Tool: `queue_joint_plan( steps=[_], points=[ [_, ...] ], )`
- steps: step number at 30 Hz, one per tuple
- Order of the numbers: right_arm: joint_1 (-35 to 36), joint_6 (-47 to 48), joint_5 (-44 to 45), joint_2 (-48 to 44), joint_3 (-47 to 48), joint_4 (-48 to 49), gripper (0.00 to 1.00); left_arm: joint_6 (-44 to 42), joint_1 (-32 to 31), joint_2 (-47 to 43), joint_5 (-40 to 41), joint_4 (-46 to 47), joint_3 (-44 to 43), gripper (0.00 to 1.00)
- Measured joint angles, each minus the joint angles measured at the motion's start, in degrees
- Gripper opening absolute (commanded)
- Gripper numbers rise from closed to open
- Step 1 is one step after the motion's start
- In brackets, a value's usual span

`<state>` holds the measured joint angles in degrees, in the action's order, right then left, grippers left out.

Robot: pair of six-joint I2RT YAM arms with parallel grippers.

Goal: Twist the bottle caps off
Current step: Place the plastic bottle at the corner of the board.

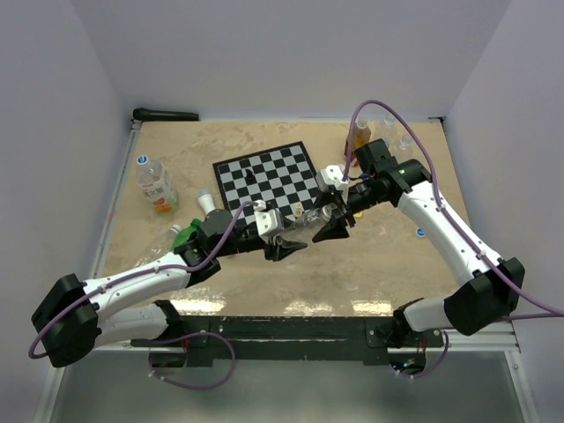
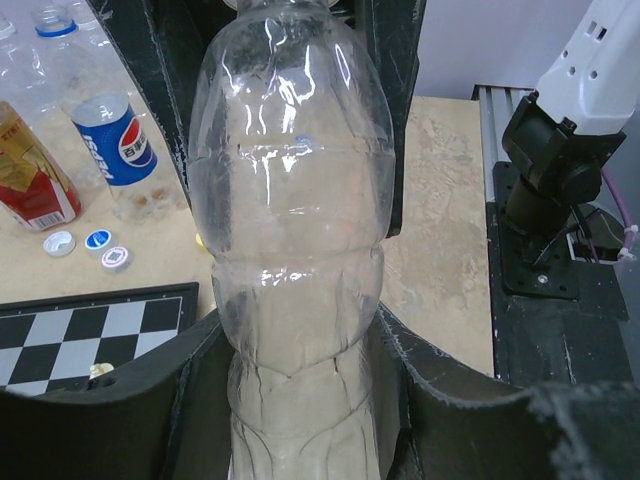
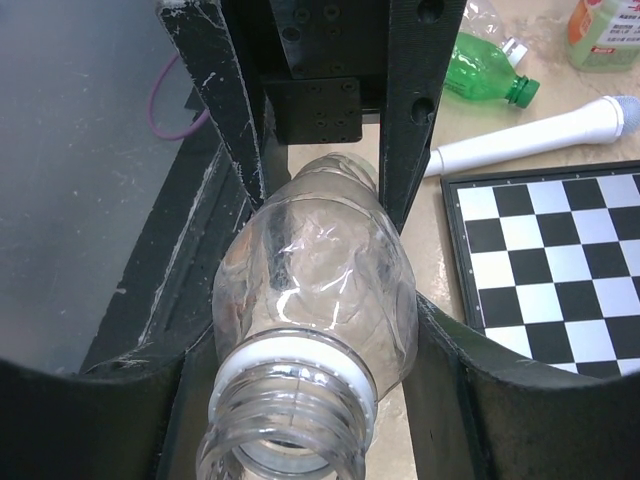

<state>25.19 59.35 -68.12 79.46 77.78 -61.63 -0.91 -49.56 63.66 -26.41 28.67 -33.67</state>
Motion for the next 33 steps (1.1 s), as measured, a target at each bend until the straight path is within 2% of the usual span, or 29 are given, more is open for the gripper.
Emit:
queue_joint_plan(
  steps=[3, 8, 9, 18, 23, 28, 33],
  points=[
    [0.04, -0.48, 0.24, 0.0, 0.0, 0.28, 0.17, 0.07, 0.0, -0.02, 0.17, -0.09, 0.0, 0.54],
    [0.81, -3.41, 1.07, -0.81, -0.31, 2.8, 0.13, 0.11, 0.0, -0.37, 1.84, -1.81, -0.55, 0.86],
    [1.07, -4.2, 1.18, -1.22, -0.5, 3.41, 0.12, 0.17, 0.02, -0.61, 2.58, -2.29, -0.66, 0.98],
    [0.22, -10.67, 3.93, -4.48, -2.34, 7.89, 0.1, -1.62, 0.04, -5.75, 6.27, -9.2, -1.2, 1.0],
    [-4.76, -12.52, 9.9, -5.95, -2.64, 8.24, 0.09, -5.81, 0.04, -9.66, 11.54, -16.5, -4.24, 1.0],
    [-13.99, -5.95, 16.41, -2.4, 1.05, -2.47, 0.07, -10.95, 0.04, -15.21, 20.2, -21.4, -5.66, 1.0],
    [-20.06, -3.78, 23.12, -1.6, 0.94, -6.32, 0.08, -14.03, 0.04, -18.12, 27.28, -22.23, -4.33, 1.0]
  ],
)
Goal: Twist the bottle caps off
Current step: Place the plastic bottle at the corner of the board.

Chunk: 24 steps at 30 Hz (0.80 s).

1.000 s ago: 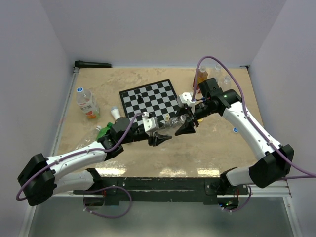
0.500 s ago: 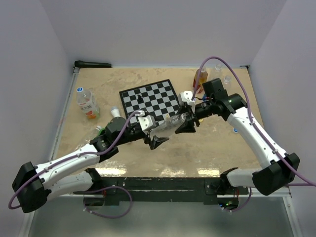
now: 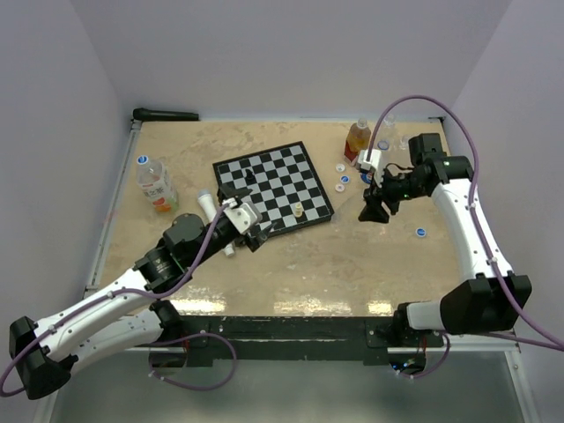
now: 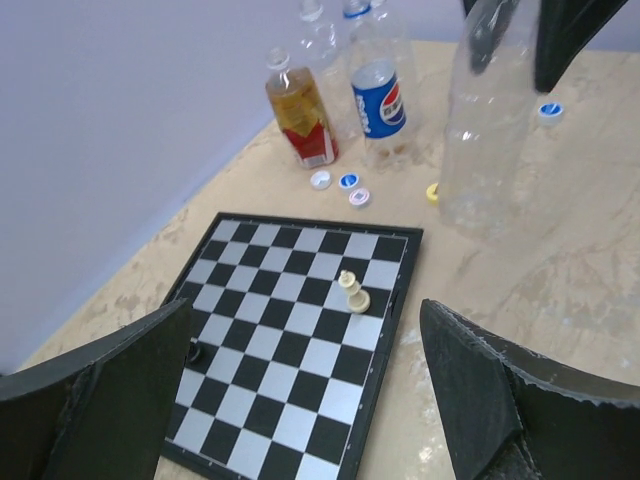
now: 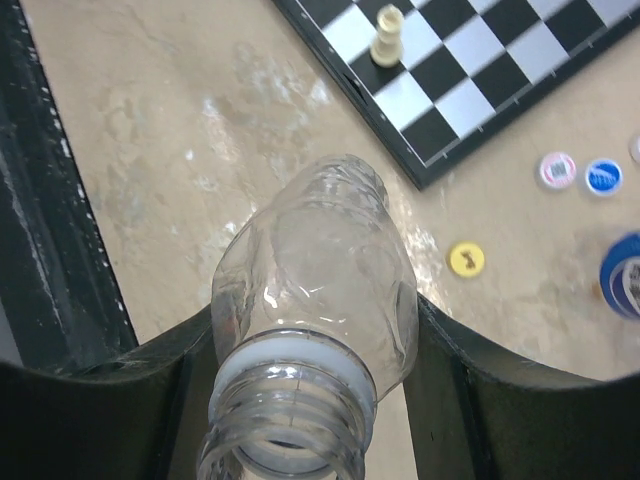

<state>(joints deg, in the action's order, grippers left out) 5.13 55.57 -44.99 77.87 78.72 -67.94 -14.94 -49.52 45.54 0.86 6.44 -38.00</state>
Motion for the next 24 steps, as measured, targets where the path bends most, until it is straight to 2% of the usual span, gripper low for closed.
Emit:
queue_joint_plan(
  steps=[6, 11, 24],
  points=[
    [-4.72, -0.02, 6.43, -4.35, -0.83, -1.84, 0.09, -1.36, 0.0, 0.35, 2.69, -1.49, 2.49, 1.0],
    [-11.63, 0.39, 9.62, -7.76, -2.71, -2.86, 0.09, -1.79, 0.0, 0.35, 2.71, -1.77, 2.91, 1.0],
    [-27.47, 5.2, 14.78, -6.6, -4.52, -3.63, 0.1, -2.08, 0.0, -0.04, 2.71, -1.86, 2.93, 1.0]
  ],
)
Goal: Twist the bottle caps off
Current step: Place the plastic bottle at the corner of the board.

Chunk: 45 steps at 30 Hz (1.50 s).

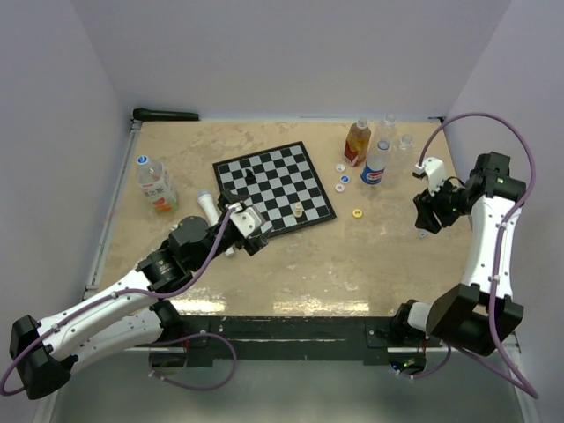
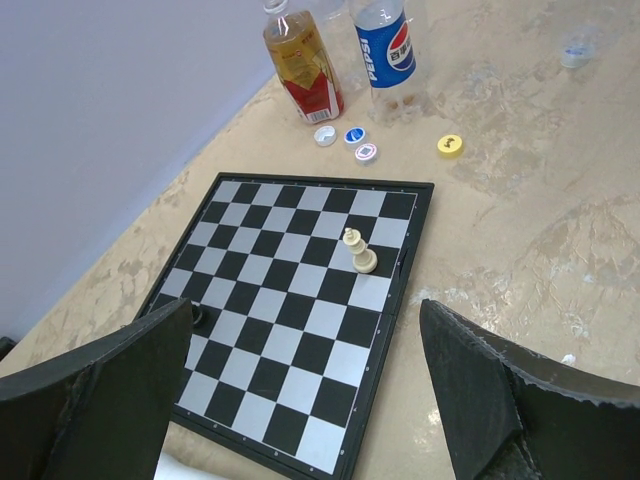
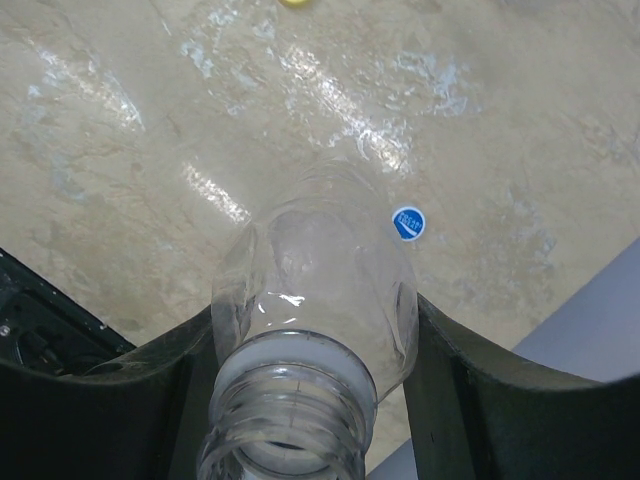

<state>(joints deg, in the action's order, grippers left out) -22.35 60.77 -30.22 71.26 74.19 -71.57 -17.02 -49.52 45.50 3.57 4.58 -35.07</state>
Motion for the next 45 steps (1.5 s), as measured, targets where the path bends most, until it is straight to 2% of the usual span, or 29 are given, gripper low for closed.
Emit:
queue_joint_plan(
  steps=[14, 21, 30, 36, 45],
  points=[
    [-9.07, 0.44, 3.17, 10.29, 4.59, 3.98, 0.11, -0.13, 0.0, 0.02, 0.0, -0.02, 0.0, 1.0],
    [-9.6, -1.57, 5.64, 17.68, 8.37, 9.18, 0.11, -0.15, 0.0, 0.17, 0.44, 0.0, 0.11, 1.0],
    [-9.6, -2.93, 7.02, 22.95, 8.5, 12.92, 0.14, -0.17, 0.0, 2.69, 1.42, 0.0, 0.2, 1.0],
    [-9.6, -3.08, 6.99, 24.79, 9.01, 13.35, 0.19, -0.17, 0.0, 2.99, 1.73, 0.0, 0.22, 1.0],
    [-9.6, -3.06, 7.26, 24.81, 9.03, 13.81, 0.35, -0.17, 0.0, 3.04, 1.79, 0.0, 0.22, 1.0]
  ],
)
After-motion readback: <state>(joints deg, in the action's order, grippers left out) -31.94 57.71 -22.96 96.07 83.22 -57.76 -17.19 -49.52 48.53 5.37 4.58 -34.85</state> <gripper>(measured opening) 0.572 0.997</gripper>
